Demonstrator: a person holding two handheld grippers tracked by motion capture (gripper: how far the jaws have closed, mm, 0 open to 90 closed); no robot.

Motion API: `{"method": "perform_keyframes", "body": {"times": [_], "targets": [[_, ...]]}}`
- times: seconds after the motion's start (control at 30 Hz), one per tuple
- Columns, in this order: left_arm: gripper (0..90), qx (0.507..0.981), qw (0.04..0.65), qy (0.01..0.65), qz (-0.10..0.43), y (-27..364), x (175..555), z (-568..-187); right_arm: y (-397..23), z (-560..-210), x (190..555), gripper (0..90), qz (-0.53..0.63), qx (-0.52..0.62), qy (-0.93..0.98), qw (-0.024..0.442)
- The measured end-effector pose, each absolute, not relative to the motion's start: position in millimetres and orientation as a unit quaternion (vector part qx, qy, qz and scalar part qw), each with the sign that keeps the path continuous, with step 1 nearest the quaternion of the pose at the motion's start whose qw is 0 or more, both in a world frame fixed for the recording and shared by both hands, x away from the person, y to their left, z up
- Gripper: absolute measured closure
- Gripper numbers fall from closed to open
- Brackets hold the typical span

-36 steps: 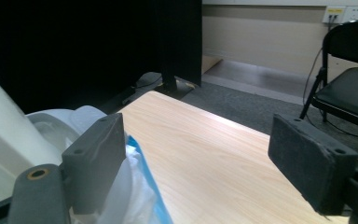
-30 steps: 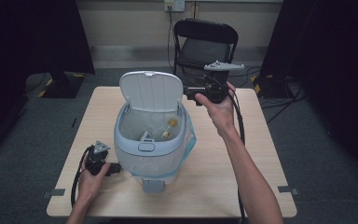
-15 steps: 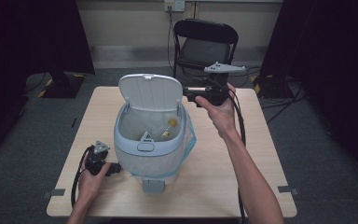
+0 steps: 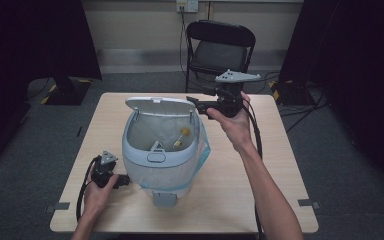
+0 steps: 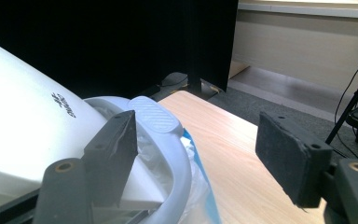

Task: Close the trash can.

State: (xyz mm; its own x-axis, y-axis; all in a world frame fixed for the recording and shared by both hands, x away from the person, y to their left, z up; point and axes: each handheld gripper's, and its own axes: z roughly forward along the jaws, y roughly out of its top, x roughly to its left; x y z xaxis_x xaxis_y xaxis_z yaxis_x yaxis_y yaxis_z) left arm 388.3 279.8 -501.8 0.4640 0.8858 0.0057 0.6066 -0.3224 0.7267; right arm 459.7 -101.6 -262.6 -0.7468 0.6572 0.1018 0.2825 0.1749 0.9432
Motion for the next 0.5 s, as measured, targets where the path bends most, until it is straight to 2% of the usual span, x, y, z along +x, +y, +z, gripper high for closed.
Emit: {"method": "perform_keyframes", "body": {"times": [0.5], "targets": [[8.4,0.786,0.338,0.475,0.207,280,388,-502,-98,-262,446,27.0,0.567,0.29,0.756,0.15]]}}
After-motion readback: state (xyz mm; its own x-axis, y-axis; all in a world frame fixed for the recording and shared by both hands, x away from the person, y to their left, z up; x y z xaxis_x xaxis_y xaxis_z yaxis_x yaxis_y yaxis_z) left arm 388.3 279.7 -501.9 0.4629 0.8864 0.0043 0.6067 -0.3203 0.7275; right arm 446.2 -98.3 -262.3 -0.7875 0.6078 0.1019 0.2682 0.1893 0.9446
